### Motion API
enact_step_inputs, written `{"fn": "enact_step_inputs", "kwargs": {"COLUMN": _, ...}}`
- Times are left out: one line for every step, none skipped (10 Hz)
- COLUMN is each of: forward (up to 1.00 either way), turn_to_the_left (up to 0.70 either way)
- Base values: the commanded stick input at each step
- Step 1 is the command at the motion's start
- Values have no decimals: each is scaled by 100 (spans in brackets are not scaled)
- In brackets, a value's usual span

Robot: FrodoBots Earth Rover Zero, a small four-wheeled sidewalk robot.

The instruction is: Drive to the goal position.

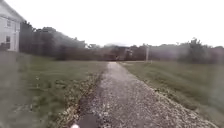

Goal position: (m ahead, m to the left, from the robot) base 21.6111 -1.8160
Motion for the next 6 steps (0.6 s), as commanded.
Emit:
{"fn": "enact_step_inputs", "kwargs": {"forward": 70, "turn_to_the_left": 0}}
{"fn": "enact_step_inputs", "kwargs": {"forward": 70, "turn_to_the_left": 0}}
{"fn": "enact_step_inputs", "kwargs": {"forward": 70, "turn_to_the_left": 0}}
{"fn": "enact_step_inputs", "kwargs": {"forward": 70, "turn_to_the_left": 0}}
{"fn": "enact_step_inputs", "kwargs": {"forward": 70, "turn_to_the_left": 0}}
{"fn": "enact_step_inputs", "kwargs": {"forward": 70, "turn_to_the_left": 0}}
